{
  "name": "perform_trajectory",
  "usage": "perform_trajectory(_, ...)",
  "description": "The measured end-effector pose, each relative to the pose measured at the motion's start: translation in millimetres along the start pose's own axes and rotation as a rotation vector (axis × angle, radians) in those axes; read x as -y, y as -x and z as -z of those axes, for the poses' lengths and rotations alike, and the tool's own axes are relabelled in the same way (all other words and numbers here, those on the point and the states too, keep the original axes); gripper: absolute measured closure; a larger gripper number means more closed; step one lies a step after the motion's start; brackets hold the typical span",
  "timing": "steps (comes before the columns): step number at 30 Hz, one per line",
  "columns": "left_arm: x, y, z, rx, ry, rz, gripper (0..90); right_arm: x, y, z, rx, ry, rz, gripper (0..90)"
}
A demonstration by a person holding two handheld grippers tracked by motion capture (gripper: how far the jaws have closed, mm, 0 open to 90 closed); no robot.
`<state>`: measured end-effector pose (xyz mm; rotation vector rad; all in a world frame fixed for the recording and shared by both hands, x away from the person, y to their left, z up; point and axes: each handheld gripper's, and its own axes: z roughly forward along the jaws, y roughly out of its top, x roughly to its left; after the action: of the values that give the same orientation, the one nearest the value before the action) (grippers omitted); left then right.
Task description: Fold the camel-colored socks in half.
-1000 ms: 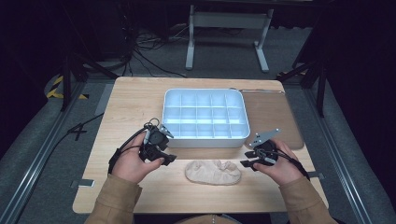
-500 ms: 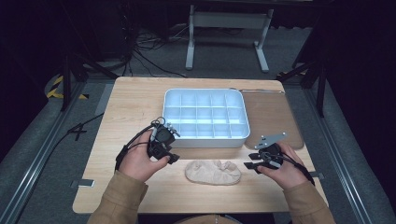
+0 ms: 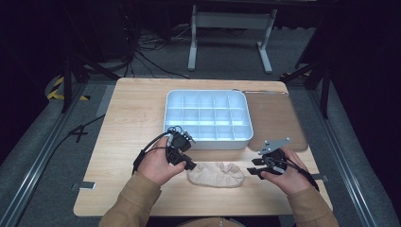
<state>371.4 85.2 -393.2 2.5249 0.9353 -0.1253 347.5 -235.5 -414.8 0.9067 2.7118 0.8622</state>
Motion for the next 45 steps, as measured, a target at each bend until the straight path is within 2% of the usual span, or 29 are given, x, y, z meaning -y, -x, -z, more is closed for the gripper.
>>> perform_trajectory(2,2.2,-1.7,-11.6,0.001,0.015,0.017,67.9,-1.5,-3.6,-3.3,-0.004,-0.007,0.013,59.3)
perform_trajectory(8,4.0,-4.0,-25.6,-0.004,-0.010,0.039,71.8,-3.6,-10.6,-11.7,-0.023,-0.025,0.025,63.7)
perform_trajectory(9,4.2,-4.3,-28.4,-0.010,-0.021,0.042,71.8,-3.6,-10.6,-11.7,-0.023,-0.025,0.025,63.7)
perform_trajectory(12,5.5,-6.0,-33.9,-0.027,-0.047,0.053,71.9,-4.1,-14.9,-17.5,-0.051,-0.058,-0.001,71.2)
perform_trajectory(14,7.1,-7.4,-36.6,-0.060,-0.061,0.064,71.3,-4.4,-17.8,-20.5,-0.061,-0.069,-0.011,74.5)
perform_trajectory(15,8.1,-9.0,-38.4,-0.061,-0.077,0.070,71.3,-4.6,-19.0,-21.5,-0.074,-0.074,-0.015,76.1)
perform_trajectory(19,9.7,-10.5,-43.5,-0.036,-0.087,0.077,71.0,-5.5,-25.1,-29.4,-0.082,-0.086,-0.008,77.3)
perform_trajectory(23,9.9,-10.4,-44.7,-0.028,-0.094,0.084,70.6,-5.7,-27.1,-33.9,-0.081,-0.090,0.002,77.3)
perform_trajectory(28,10.0,-10.1,-48.7,-0.038,-0.100,0.075,69.9,-4.6,-27.4,-40.6,-0.094,-0.093,-0.004,77.5)
perform_trajectory(31,9.6,-9.7,-49.8,-0.032,-0.093,0.070,73.1,-3.6,-26.3,-42.8,-0.089,-0.094,-0.009,77.5)
perform_trajectory(33,10.1,-9.6,-50.8,-0.009,-0.091,0.083,77.9,-3.2,-25.8,-43.6,-0.087,-0.096,-0.008,78.1)
perform_trajectory(35,9.7,-8.7,-49.3,-0.015,-0.095,0.086,84.4,-2.5,-24.7,-44.5,-0.085,-0.097,-0.006,78.7)
perform_trajectory(37,9.3,-6.6,-48.6,-0.016,-0.099,0.100,85.7,-2.2,-24.0,-44.8,-0.084,-0.095,-0.004,79.1)
perform_trajectory(45,8.3,-4.2,-44.2,-0.002,-0.100,0.108,85.9,-2.2,-24.2,-44.2,-0.059,-0.090,0.010,80.1)
